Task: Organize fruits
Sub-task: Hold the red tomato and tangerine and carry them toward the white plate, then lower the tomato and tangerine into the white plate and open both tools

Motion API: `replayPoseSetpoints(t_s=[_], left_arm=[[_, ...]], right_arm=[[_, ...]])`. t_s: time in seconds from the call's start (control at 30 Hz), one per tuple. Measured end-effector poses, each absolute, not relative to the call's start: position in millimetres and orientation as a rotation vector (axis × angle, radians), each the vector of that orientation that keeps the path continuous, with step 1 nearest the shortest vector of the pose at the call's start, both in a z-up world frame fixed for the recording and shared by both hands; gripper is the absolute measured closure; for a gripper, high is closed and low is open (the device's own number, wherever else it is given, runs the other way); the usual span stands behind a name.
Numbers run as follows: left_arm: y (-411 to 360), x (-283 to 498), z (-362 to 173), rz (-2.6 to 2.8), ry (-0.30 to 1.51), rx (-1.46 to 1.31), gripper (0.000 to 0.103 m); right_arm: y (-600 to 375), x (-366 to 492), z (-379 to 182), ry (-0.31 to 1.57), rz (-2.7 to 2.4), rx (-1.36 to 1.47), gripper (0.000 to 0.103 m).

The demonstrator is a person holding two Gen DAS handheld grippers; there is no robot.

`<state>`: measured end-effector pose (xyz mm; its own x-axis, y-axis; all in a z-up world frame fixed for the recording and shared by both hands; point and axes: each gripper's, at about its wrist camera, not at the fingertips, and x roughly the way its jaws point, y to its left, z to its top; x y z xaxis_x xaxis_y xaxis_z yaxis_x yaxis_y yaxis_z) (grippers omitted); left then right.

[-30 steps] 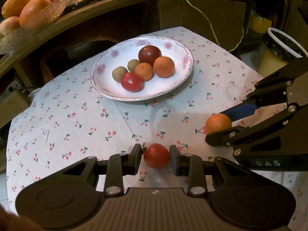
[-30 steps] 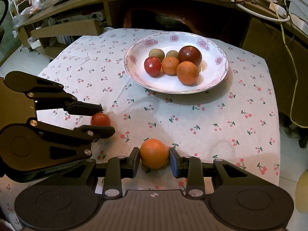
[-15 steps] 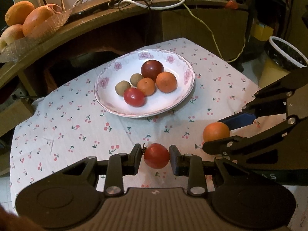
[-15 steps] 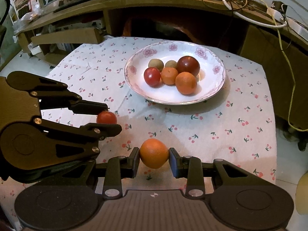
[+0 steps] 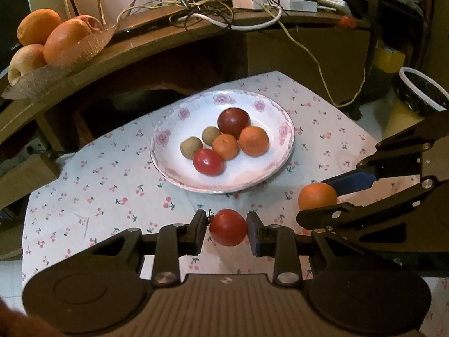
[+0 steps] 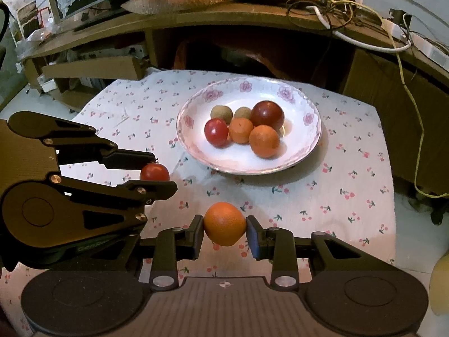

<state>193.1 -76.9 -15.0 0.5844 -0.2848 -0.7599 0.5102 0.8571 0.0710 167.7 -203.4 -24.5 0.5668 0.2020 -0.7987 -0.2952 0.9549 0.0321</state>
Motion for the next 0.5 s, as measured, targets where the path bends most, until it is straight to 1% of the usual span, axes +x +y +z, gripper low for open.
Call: replayPoseSetpoints(t_s=[0.5], left_arm=[[-79.2, 211.6, -2.3, -0.448, 0.772, 0.279, 0.066]], right_arm=[[-203.9, 179.6, -12.6, 0.868, 0.26, -0.092, 0.068]])
